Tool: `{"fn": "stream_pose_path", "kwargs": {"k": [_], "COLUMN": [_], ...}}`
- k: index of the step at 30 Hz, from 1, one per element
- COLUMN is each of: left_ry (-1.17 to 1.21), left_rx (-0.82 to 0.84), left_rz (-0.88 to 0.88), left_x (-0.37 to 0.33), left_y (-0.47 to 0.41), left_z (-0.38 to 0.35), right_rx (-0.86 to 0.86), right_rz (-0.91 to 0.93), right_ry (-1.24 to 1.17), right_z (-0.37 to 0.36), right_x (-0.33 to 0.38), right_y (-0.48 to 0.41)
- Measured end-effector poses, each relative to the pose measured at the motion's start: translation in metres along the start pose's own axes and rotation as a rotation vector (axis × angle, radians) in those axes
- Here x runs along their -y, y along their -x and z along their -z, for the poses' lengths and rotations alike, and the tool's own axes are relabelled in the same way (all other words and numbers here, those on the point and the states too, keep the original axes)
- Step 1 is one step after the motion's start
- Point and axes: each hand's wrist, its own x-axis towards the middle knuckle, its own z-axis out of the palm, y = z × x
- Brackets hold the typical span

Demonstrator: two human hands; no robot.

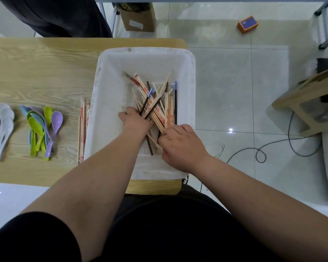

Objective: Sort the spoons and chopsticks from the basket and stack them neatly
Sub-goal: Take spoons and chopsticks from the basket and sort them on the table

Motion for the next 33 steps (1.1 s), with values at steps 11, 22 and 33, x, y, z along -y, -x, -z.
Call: {"fn": "stream_pose_path", "kwargs": {"k": [11,22,33], "left_ry": [0.089,-0.002,0.532], "left_rx": [0.07,0.098,0.161], "left_rz": [0.101,-0.005,-0.086], "left_x": [-0.003,0.005,0.0], "left_y": [0.0,0.002,0.024], "left_z": [0.004,0.013,0.053], "right_rx": [0.027,0.053,0.146], "right_rz": [-0.016,-0.013,-0.041], "right_ry": [-0.006,0.02,0.047], "right_z": [0.002,-0.002,0.007], "right_x": [0.003,0.001,0.003], "right_y": [0.0,0.001,0.001]}}
